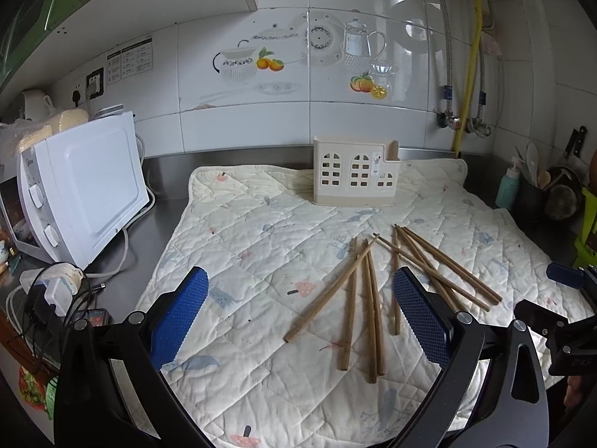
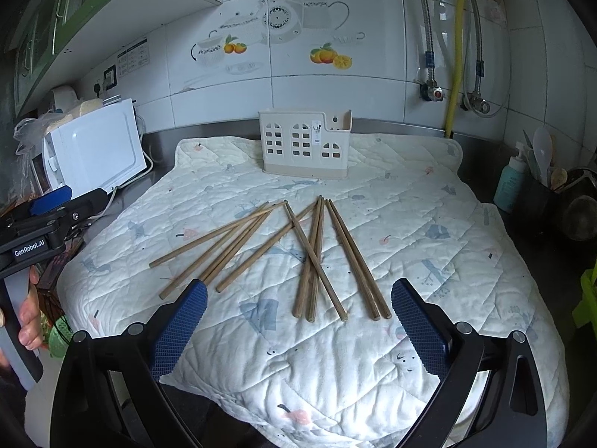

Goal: Organize utensils
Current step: 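Lower the left gripper onto one wooden chopstick and close while the right gripper grasps another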

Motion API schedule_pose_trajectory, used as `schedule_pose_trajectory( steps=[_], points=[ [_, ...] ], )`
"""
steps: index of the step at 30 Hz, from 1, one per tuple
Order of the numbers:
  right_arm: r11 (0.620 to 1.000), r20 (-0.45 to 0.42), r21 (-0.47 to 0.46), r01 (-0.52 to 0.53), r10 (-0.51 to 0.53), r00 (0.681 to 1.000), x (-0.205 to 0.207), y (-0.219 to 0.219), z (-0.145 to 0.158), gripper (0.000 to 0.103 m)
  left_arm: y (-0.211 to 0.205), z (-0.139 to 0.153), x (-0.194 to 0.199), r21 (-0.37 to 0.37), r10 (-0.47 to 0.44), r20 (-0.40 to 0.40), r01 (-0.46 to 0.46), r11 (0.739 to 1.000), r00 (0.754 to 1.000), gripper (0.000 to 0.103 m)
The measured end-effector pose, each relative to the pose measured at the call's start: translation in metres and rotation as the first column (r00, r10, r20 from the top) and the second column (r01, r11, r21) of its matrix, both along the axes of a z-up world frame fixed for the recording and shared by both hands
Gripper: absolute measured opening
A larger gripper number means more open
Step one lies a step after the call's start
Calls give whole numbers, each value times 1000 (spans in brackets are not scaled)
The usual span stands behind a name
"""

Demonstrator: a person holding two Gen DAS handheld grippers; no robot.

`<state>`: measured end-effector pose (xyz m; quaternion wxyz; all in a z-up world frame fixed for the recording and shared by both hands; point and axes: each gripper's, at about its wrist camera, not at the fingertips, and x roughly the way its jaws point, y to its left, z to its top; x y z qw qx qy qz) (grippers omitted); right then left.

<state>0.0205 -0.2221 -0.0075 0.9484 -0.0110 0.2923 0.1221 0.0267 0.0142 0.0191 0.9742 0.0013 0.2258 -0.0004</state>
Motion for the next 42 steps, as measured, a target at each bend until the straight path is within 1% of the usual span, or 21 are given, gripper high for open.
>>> schedule_pose_trajectory(
  steps=[1, 3, 7, 9, 11, 12, 14, 15, 17, 19, 22, 25, 27, 31, 35, 40, 42],
  points=[
    [1000, -1, -5, 2, -2, 1000, 1, 0, -2, 95, 1, -1, 2, -4, -2, -2, 2, 1000, 1000, 95],
    [1000, -3, -10, 4, -4, 1000, 4, 1, -4, 95, 2, -3, 6, -9, -4, -12, 4, 1000, 1000, 93],
    [1000, -20, 0, 6, -6, 1000, 9, 0, -11, 84, 5, -10, 13, -20, -8, -27, 8, 1000, 1000, 92],
    [1000, -32, 2, 12, -11, 999, 12, 0, -15, 83, 6, -14, 16, -23, -10, -30, 9, 1000, 999, 91],
    [1000, -42, 7, 8, -8, 999, 14, 0, -19, 76, 6, -18, 18, -25, -14, -33, 13, 1000, 999, 87],
    [1000, -50, 11, 10, -9, 999, 16, 0, -23, 75, 6, -20, 19, -26, -16, -37, 15, 1000, 999, 86],
    [1000, -62, 23, 10, -9, 998, 19, 0, -28, 73, 7, -26, 23, -35, -25, -55, 23, 999, 998, 80],
    [1000, -65, 29, 9, -7, 998, 19, 1, -29, 71, 7, -29, 25, -41, -30, -64, 28, 999, 997, 79],
    [1000, -77, 28, 2, 0, 997, 22, 3, -36, 55, 8, -36, 29, -46, -38, -81, 34, 998, 996, 74],
    [1000, -84, 22, 12, -10, 996, 27, 3, -40, 52, 9, -42, 32, -50, -42, -97, 37, 998, 994, 71],
    [999, -93, 27, 20, -18, 996, 34, -2, -45, 46, 11, -49, 36, -55, -53, -113, 47, 997, 992, 66],
    [1000, -96, 20, 21, -19, 995, 43, -9, -48, 44, 16, -58, 43, -53, -57, -136, 50, 997, 989, 63],
    [1000, -97, 10, 10, -9, 995, 51, -13, -51, 40, 19, -62, 47, -64, -63, -150, 54, 997, 987, 60],
    [999, -112, 11, -31, 32, 993, 63, -17, -56, 26, 26, -72, 57, -86, -74, -186, 59, 995, 980, 56],
    [998, -121, 4, -66, 66, 990, 75, -18, -62, 20, 31, -80, 68, -119, -97, -209, 73, 990, 973, 54],
    [996, -140, 3, -88, 88, 986, 88, -17, -72, 14, 28, -88, 82, -139, -141, -231, 111, 984, 963, 49],
    [996, -149, 8, -93, 94, 984, 91, -17, -76, 14, 24, -90, 87, -146, -168, -231, 137, 980, 958, 47]
  ],
)
